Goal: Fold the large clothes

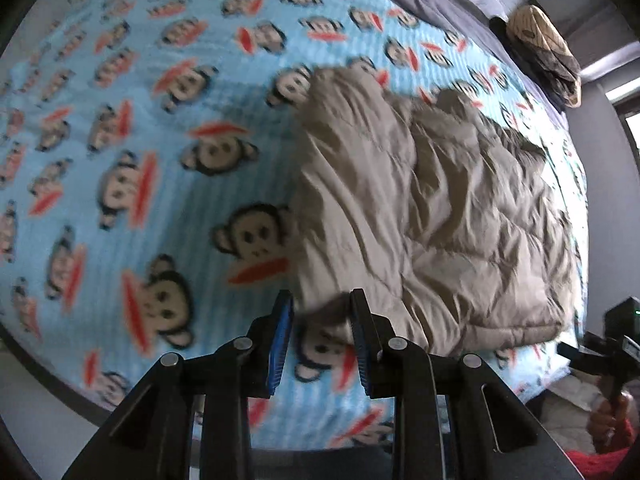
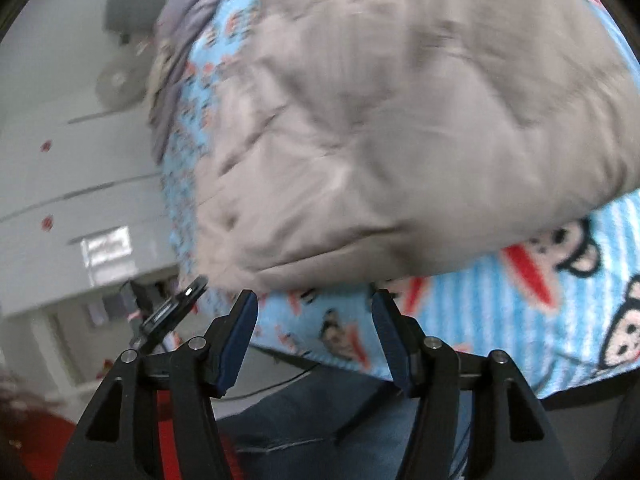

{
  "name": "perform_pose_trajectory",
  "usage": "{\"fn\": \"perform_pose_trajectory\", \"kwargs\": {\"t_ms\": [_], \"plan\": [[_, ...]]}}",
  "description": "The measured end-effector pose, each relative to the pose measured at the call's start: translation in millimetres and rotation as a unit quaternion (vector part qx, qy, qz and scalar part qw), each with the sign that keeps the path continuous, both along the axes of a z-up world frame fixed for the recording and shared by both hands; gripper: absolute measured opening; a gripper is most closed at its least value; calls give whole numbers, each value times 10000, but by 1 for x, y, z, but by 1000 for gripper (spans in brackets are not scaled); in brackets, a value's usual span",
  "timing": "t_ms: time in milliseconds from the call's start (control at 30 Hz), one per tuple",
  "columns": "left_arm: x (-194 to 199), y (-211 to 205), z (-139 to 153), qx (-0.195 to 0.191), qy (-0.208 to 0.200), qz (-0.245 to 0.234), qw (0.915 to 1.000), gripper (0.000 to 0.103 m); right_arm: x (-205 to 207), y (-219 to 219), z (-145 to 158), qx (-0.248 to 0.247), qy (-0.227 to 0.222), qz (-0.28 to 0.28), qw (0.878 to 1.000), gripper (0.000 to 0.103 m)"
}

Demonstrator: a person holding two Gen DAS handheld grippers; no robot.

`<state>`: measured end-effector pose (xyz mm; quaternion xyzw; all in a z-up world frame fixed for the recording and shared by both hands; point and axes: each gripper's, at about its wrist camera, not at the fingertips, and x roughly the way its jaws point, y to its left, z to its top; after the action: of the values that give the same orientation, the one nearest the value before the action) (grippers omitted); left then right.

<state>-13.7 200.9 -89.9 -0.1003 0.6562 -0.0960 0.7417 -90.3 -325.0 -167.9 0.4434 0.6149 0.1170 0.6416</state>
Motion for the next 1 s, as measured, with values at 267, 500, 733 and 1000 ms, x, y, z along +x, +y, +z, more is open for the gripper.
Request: {"fn": "perform_pose_trajectory", "kwargs": {"t_ms": [267, 500, 733, 1000], "plan": [[21, -13, 12, -108, -449, -91, 9989, 30, 26, 23, 3, -106, -224, 191, 9995, 63], [25, -43, -55, 362, 32, -353, 9987, 30, 58, 60, -1, -1096, -77, 443, 9930, 54], [19, -36, -68, 579, 215, -472, 9970, 30, 56, 66, -27, -1699, 453, 226, 9842, 47], [28, -34, -44, 698, -101, -605, 9957, 68, 58, 92, -8, -2400, 278, 301, 9699, 48]]}}
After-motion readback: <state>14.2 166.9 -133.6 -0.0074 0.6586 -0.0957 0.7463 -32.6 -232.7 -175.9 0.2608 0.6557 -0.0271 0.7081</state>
